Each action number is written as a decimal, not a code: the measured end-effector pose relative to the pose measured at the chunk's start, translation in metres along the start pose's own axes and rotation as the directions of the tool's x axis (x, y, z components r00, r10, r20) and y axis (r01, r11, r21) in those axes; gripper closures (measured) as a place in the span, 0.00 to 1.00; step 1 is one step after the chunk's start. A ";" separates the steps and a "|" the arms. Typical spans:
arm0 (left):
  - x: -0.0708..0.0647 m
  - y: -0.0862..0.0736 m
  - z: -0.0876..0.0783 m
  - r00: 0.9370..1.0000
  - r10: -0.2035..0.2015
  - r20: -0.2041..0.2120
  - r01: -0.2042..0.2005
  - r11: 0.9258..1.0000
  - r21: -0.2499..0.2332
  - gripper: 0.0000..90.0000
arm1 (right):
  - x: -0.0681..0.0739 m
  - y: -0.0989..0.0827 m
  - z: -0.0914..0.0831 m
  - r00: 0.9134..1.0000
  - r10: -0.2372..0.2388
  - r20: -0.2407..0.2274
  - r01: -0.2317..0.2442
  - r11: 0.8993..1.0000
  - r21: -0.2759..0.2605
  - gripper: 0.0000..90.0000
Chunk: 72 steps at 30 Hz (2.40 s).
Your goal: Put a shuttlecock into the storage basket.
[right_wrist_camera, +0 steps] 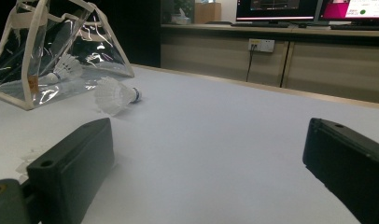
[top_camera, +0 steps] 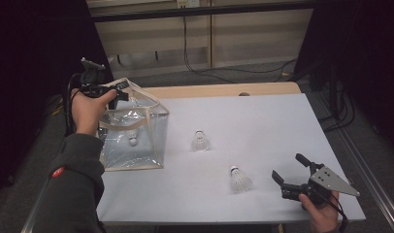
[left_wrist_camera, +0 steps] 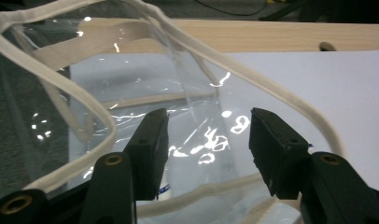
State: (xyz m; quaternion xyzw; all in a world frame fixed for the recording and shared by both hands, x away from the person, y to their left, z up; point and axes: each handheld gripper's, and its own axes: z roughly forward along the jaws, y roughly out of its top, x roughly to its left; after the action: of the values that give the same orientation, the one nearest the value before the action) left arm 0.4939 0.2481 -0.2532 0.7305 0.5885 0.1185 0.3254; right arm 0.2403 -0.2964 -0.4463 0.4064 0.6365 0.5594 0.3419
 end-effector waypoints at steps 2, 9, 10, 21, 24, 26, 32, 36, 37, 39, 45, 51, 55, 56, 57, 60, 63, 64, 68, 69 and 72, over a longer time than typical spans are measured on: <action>-0.003 0.000 -0.001 1.000 0.009 0.008 -0.009 1.000 0.000 0.52 | 0.000 0.000 0.000 1.000 0.001 0.001 -0.001 1.000 -0.001 0.02; -0.012 -0.003 -0.004 0.999 0.024 0.046 -0.024 1.000 -0.002 0.50 | 0.000 0.001 0.001 1.000 -0.001 0.000 0.001 1.000 -0.001 0.02; -0.013 -0.003 -0.004 0.998 0.030 0.048 -0.030 1.000 -0.002 0.49 | 0.000 0.001 0.001 1.000 -0.002 0.000 0.002 1.000 -0.001 0.02; -0.027 -0.007 -0.010 0.990 0.066 0.126 -0.067 0.998 0.009 0.47 | 0.001 0.001 0.001 1.000 -0.004 0.000 0.004 1.000 -0.002 0.02; -0.031 -0.008 -0.010 0.985 0.090 0.147 -0.096 0.995 0.037 0.46 | 0.001 0.001 0.001 1.000 -0.006 0.001 0.006 1.000 -0.004 0.02; -0.035 -0.008 -0.011 0.982 0.099 0.162 -0.107 0.993 0.040 0.45 | 0.001 0.001 0.000 1.000 -0.004 0.000 0.004 1.000 -0.003 0.02; -0.045 -0.011 -0.011 0.973 0.123 0.195 -0.134 0.990 0.043 0.40 | 0.001 0.001 0.000 1.000 -0.004 0.001 0.004 1.000 -0.004 0.02; -0.051 -0.013 -0.010 0.967 0.139 0.215 -0.150 0.988 0.036 0.38 | 0.001 0.001 0.001 1.000 -0.002 0.000 0.002 1.000 0.000 0.02; -0.053 -0.015 -0.009 0.966 0.142 0.217 -0.152 0.988 0.029 0.37 | 0.001 0.001 0.001 1.000 -0.003 0.000 0.003 1.000 0.000 0.02; -0.055 -0.017 -0.008 0.960 0.158 0.232 -0.169 0.985 0.029 0.37 | 0.001 0.001 0.001 1.000 -0.004 -0.001 0.004 1.000 0.000 0.02; -0.062 -0.024 -0.005 0.951 0.174 0.255 -0.187 0.982 0.026 0.30 | 0.001 0.001 0.001 1.000 -0.004 -0.002 0.004 1.000 0.002 0.02; -0.068 -0.030 -0.004 0.941 0.190 0.279 -0.205 0.978 0.026 0.27 | 0.002 0.001 0.002 1.000 -0.006 -0.005 0.006 1.000 0.004 0.02; -0.071 -0.033 -0.002 0.938 0.196 0.288 -0.212 0.977 0.024 0.24 | 0.002 0.001 0.002 1.000 -0.011 -0.007 0.011 1.000 0.006 0.02; -0.071 -0.034 -0.001 0.935 0.198 0.293 -0.214 0.976 0.025 0.24 | 0.002 0.001 0.002 1.000 -0.012 -0.007 0.012 1.000 0.006 0.02; -0.072 -0.036 0.000 0.935 0.201 0.293 -0.218 0.976 0.024 0.24 | 0.002 0.001 0.002 1.000 -0.014 -0.009 0.014 1.000 0.005 0.02; -0.075 -0.039 0.002 0.929 0.216 0.301 -0.235 0.972 0.029 0.23 | 0.002 0.001 0.002 1.000 -0.013 -0.009 0.013 1.000 0.005 0.02; -0.078 -0.040 0.003 0.925 0.228 0.304 -0.248 0.968 0.028 0.22 | 0.002 0.001 0.002 1.000 -0.013 -0.009 0.013 1.000 0.005 0.02; -0.079 -0.041 0.003 0.922 0.232 0.310 -0.252 0.967 0.026 0.22 | 0.002 0.001 0.002 1.000 -0.013 -0.009 0.013 1.000 0.005 0.02; -0.082 -0.044 0.004 0.918 0.241 0.314 -0.260 0.966 0.019 0.21 | 0.002 0.001 0.001 1.000 -0.014 -0.009 0.014 1.000 0.005 0.02; -0.083 -0.045 0.004 0.917 0.243 0.316 -0.263 0.965 0.020 0.21 | 0.002 0.001 0.001 1.000 -0.013 -0.010 0.013 1.000 0.005 0.02; -0.085 -0.048 0.006 0.911 0.247 0.329 -0.271 0.962 0.026 0.21 | 0.002 0.001 0.002 1.000 -0.013 -0.010 0.013 1.000 0.006 0.02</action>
State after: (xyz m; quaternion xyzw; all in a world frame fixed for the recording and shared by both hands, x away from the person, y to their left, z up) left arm 0.4362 0.1707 -0.2692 0.8226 0.4290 0.0184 0.3728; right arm 0.2409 -0.2937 -0.4454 0.4003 0.6424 0.5573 0.3412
